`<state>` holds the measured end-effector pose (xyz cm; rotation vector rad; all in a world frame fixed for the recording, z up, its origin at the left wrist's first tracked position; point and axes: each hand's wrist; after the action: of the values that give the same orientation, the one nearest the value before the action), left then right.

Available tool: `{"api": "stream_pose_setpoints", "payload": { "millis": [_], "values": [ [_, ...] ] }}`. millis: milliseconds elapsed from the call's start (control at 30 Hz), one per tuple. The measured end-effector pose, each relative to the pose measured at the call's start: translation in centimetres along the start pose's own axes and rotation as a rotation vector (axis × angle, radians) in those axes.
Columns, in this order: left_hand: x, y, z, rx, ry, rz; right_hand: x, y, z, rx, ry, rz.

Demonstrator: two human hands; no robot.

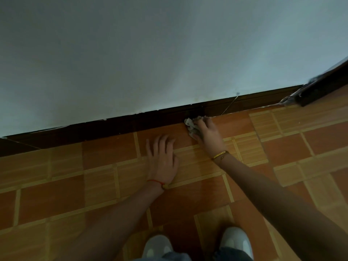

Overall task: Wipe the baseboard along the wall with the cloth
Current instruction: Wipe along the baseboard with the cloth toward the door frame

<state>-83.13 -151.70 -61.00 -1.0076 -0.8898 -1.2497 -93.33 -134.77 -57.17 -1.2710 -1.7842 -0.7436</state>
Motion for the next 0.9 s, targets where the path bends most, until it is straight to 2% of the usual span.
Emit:
{"api": "stream_pose_setpoints", "payload": {
  "millis": [167,400,533,700,800,900],
  "values": [
    [-0.9,-1.0,1.6,-0.03,-0.002,-0.038,1.5,0.0,2.3,0.023,0.097,0.012],
    [-1.4,-1.5,2.9,0.029,-0.023,-0.058,4.1,-0.3,6.6,-0.192,0.192,0.168],
    [-2.0,-1.4,3.3,0.067,-0.026,-0.023,2.7,-0.5,5.2,-0.101,0.164,0.174],
    [-2.4,-1.3,3.4,0.061,-0.054,0.01,2.9,-0.5,6.9,0.019,0.127,0.159],
    [-2.4,-1.4,3.4,0.063,-0.056,0.014,4.1,-0.1,9.2,-0.038,0.081,0.216],
    [-2.5,-1.4,3.6,0.061,-0.084,0.021,6.1,-0.1,12.5,-0.182,0.034,0.317]
  ]
}}
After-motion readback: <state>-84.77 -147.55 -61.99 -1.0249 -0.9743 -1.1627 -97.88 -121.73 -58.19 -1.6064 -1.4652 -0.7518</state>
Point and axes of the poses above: each hand's wrist, its own y-axis away from the middle knuckle, its own x-axis out of the back of the hand, z = x × y, and after that the axes turned 5 degrees about -y, right-handed
